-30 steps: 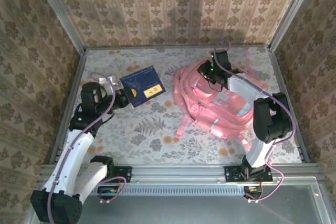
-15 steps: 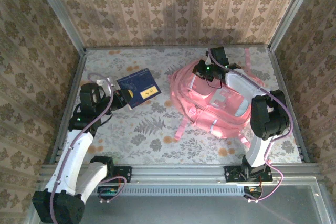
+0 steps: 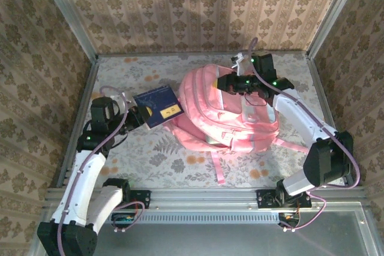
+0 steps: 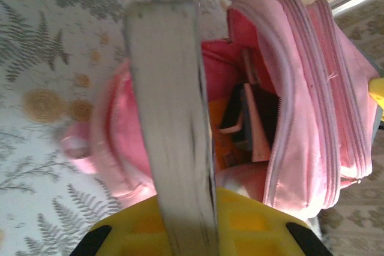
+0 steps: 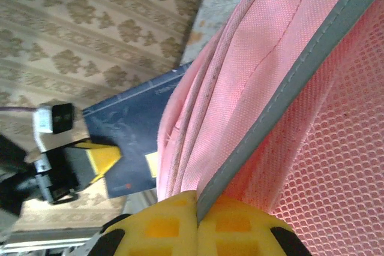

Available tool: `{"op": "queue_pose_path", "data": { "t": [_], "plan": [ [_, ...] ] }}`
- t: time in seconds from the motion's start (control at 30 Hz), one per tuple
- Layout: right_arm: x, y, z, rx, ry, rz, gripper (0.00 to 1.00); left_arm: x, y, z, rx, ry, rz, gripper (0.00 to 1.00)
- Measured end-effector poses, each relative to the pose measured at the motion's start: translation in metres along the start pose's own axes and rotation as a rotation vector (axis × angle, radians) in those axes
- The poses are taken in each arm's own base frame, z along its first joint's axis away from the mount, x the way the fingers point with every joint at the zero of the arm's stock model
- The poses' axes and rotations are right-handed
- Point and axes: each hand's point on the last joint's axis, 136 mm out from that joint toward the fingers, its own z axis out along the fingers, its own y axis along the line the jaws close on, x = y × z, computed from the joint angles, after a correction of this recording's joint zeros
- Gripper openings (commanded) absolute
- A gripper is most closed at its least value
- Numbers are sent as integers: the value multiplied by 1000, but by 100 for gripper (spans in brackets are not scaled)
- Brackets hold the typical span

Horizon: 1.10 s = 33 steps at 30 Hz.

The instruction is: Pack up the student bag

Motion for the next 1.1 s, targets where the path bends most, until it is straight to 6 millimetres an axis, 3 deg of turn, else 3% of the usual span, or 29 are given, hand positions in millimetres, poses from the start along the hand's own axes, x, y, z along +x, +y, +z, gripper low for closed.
{"op": "queue_pose_path", "data": {
  "t": [0.2, 0.4, 0.7, 0.97, 1.1],
  "plan": [
    [8, 19, -9, -116, 56, 16, 0, 9, -21, -4, 131, 29, -30, 0],
    [-2, 30, -34, -203, -1, 55, 0, 15, -38, -8, 241, 48, -68, 0],
    [-10, 44, -39, -263, -9, 85, 0, 33, -28, 6, 294, 134, -206, 0],
    [-11, 47, -40, -277, -9, 95, 0, 43, -45, 19, 369, 200, -189, 0],
    [-11, 47, -39, -279, -8, 105, 0, 54, -54, 38, 395, 262, -166, 0]
  ]
}}
